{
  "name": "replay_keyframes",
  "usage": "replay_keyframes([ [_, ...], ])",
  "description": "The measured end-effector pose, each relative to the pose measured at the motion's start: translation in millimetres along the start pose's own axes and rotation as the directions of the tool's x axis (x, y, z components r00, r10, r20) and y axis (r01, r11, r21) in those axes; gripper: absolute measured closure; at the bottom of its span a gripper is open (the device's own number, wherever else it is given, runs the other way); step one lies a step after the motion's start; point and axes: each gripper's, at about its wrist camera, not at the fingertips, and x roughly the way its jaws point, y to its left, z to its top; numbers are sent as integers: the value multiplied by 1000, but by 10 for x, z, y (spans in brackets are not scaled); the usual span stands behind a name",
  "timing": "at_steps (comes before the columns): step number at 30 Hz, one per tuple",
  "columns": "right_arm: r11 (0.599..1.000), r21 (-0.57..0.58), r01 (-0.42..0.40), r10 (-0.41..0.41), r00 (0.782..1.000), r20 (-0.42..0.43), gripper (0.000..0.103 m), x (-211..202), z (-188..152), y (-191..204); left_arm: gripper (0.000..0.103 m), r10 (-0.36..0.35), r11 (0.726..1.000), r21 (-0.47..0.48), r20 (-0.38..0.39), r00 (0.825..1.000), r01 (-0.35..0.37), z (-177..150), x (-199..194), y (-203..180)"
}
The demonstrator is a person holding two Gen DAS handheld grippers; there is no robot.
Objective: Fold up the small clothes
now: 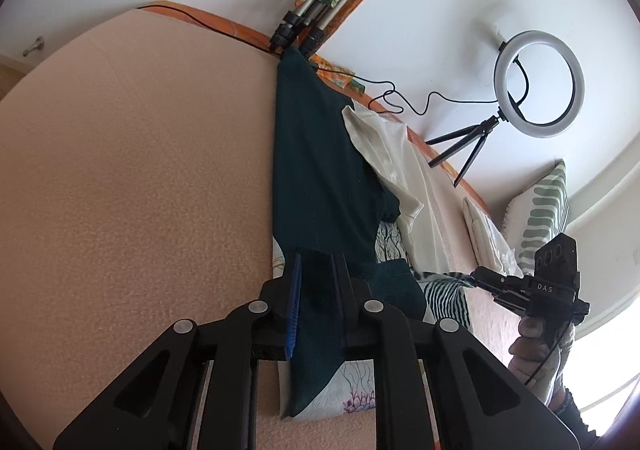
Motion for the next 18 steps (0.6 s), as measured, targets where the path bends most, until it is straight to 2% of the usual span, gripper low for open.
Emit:
replay_keyframes([
  [3, 999, -49, 1, 1, 999, 38, 70, -135, -10, 43, 90, -4, 999, 47, 1, 1000, 4, -38, -56, -5],
  [6, 995, -92, 36, -31, 998, 61, 70, -224, -58, 49, 90, 32, 992, 127, -31, 999, -28, -124, 20, -56],
  [9, 989, -125, 80, -74, 996, 50, 70, -200, -130, 17, 90, 58, 982, 183, -76, 995, -43, -202, 155, -101],
  [18, 964, -236, 123, -130, 991, -13, 70, 90, -280, 139, 90, 130, 965, 244, -104, 986, -101, -273, 332, -150],
])
